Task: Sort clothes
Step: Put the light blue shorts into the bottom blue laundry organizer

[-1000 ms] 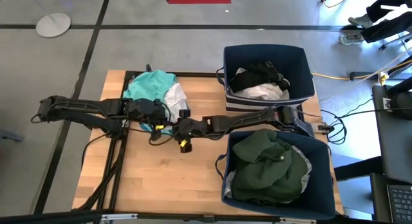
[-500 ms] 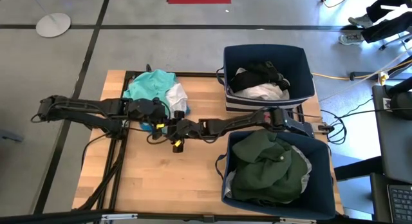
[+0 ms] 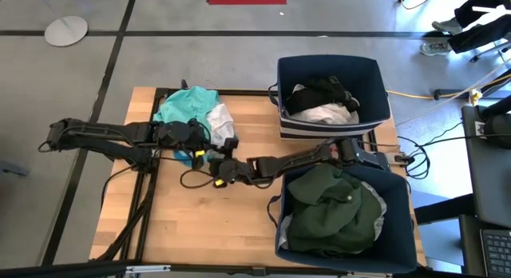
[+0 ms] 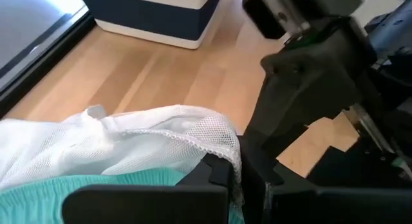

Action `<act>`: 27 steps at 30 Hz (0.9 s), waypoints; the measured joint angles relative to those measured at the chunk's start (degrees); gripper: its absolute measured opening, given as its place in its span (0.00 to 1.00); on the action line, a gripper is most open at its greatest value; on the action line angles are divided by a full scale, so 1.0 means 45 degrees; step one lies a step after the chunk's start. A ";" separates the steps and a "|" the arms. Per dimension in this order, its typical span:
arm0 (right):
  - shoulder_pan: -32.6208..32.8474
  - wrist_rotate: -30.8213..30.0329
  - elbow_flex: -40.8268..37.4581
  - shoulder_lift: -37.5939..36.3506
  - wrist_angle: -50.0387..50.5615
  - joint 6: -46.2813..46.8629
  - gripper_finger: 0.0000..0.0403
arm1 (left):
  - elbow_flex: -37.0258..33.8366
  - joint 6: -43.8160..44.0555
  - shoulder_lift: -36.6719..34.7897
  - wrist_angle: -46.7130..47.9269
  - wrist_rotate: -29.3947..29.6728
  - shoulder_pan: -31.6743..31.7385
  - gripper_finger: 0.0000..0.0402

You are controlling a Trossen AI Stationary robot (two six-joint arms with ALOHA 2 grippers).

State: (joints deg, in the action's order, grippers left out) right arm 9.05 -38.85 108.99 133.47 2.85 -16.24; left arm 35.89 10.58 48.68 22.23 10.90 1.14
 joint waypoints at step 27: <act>0.0807 -0.1923 0.0568 -0.0044 0.0703 0.0374 0.55 | -0.0026 0.0842 -0.0504 -0.1203 0.1417 0.0011 0.01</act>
State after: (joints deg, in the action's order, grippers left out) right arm 12.68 -47.51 111.55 133.28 6.02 -14.56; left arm 35.77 14.37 46.41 16.81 17.27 1.19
